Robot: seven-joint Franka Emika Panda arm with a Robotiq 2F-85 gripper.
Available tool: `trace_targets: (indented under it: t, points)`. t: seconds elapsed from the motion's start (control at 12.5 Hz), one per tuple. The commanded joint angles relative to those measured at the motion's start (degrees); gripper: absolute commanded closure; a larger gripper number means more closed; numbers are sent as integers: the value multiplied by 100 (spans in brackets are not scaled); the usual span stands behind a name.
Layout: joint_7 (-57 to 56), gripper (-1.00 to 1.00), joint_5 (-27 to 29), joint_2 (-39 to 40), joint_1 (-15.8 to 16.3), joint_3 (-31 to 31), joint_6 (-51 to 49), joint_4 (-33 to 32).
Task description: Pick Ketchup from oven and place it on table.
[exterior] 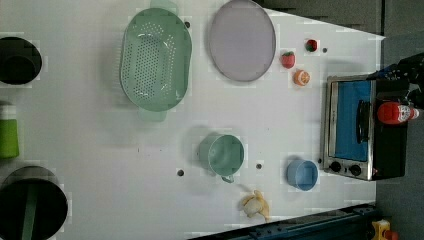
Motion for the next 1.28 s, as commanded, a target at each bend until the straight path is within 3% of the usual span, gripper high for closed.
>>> trace_targets:
  t: [0.08, 0.24, 0.56, 1.28]
  points:
    - [286, -58, -96, -1603, -161, -259, -923, -514]
    - [286, -99, -96, -1602, -165, -282, -915, -514]
    - [285, -100, -103, -1530, -309, -660, -726, -512]
    - [272, -100, -102, -465, -588, -2535, 890, -475]
